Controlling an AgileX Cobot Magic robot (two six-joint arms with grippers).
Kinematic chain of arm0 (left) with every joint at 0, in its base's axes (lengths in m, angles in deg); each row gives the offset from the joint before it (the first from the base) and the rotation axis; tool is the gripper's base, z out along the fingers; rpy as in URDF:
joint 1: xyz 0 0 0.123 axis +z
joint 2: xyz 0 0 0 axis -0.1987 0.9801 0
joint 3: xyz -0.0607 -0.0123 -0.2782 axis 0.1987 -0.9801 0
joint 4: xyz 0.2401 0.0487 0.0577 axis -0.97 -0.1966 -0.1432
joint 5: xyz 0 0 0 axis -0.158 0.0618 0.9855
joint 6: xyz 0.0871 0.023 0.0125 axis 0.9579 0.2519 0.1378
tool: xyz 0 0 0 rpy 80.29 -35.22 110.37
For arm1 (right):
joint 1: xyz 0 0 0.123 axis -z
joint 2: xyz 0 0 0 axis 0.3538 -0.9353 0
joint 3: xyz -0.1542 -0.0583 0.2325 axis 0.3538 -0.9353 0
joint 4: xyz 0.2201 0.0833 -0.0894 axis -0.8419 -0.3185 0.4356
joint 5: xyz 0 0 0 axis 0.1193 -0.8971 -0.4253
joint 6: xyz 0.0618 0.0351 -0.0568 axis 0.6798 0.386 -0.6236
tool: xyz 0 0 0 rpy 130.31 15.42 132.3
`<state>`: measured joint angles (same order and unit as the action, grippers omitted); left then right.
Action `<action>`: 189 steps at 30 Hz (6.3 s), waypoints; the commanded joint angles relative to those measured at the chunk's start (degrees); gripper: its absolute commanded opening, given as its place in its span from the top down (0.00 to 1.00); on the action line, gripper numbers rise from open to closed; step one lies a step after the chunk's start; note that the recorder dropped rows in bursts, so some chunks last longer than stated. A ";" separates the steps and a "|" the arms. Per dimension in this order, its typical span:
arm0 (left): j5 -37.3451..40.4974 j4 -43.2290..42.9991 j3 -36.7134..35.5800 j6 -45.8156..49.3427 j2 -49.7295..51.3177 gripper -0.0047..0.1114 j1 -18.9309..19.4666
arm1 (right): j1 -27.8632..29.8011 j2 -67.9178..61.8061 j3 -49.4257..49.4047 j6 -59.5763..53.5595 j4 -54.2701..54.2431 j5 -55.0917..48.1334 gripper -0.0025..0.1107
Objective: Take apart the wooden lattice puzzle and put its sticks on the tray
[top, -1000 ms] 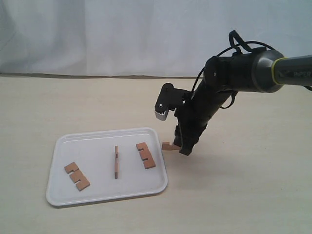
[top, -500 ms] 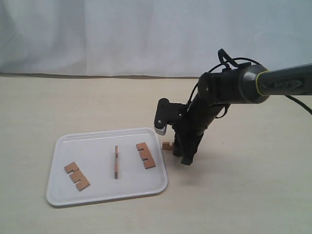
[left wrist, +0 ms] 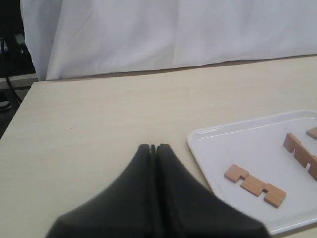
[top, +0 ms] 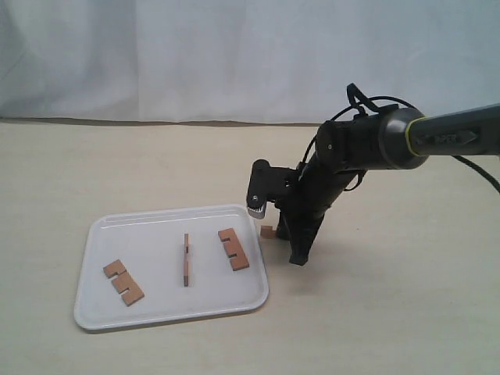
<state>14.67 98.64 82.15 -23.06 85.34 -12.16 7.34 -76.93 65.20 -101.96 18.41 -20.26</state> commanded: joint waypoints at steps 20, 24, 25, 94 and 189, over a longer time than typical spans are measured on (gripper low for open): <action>-0.30 0.11 -0.15 -0.08 -0.10 0.96 0.15 | -22.22 8.04 0.66 14.57 -18.68 12.04 0.94; -0.30 0.11 -0.15 -0.08 -0.10 0.96 0.15 | -24.63 4.74 2.91 21.90 -18.68 15.00 0.94; -0.30 0.11 -0.15 -0.08 -0.10 0.96 0.15 | -24.71 3.82 3.26 24.19 -18.68 16.31 0.94; -0.30 0.11 -0.15 -0.08 -0.10 0.96 0.15 | 19.48 40.26 -32.16 64.81 10.67 5.28 0.94; -0.30 0.11 -0.15 -0.08 -0.10 0.96 0.15 | 19.25 123.81 -81.26 67.21 3.61 15.71 0.94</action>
<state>14.67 98.64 82.15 -23.06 85.34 -12.16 26.54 46.62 -15.98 -34.65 21.28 -4.17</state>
